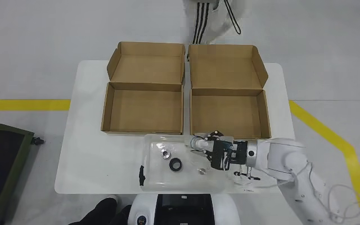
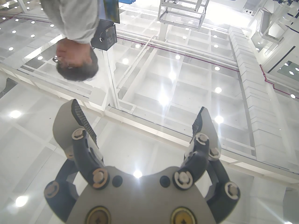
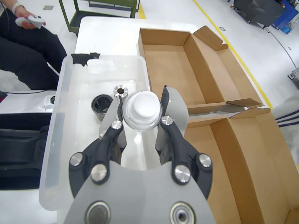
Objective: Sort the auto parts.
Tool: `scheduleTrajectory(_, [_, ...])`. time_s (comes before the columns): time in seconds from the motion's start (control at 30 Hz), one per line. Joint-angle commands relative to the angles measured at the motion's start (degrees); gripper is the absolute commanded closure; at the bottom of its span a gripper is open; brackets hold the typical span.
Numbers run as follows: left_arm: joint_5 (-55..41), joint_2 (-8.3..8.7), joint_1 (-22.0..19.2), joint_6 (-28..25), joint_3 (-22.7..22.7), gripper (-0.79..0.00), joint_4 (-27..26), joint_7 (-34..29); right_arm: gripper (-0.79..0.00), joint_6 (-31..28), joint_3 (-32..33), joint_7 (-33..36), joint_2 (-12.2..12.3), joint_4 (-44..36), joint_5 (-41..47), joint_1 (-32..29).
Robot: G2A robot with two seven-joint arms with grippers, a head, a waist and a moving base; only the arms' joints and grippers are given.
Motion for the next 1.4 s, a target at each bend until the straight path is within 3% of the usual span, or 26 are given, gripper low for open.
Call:
scheduleTrajectory(0.0, [0.0, 0.0, 0.0, 0.0, 0.0, -0.785, 0.0, 0.0, 0.0, 0.76, 0.19, -0.95, -0.04, 0.69, 0.89, 0.39])
scheduleTrajectory(0.57, [0.0, 0.0, 0.0, 0.0, 0.0, -0.785, 0.0, 0.0, 0.0, 3.72, 2.96, -10.22, -0.47, 9.48, 16.18, 4.49])
scheduleTrajectory(1.03, [0.0, 0.0, 0.0, 0.0, 0.0, -0.785, 0.0, 0.0, 0.0, 0.65, 2.38, -21.82, -1.41, 5.96, 26.5, 6.9])
scheduleTrajectory(1.37, [0.0, 0.0, 0.0, 0.0, 0.0, -0.785, 0.0, 0.0, 0.0, 1.31, 1.95, -13.84, -1.2, 11.94, 17.76, 7.32])
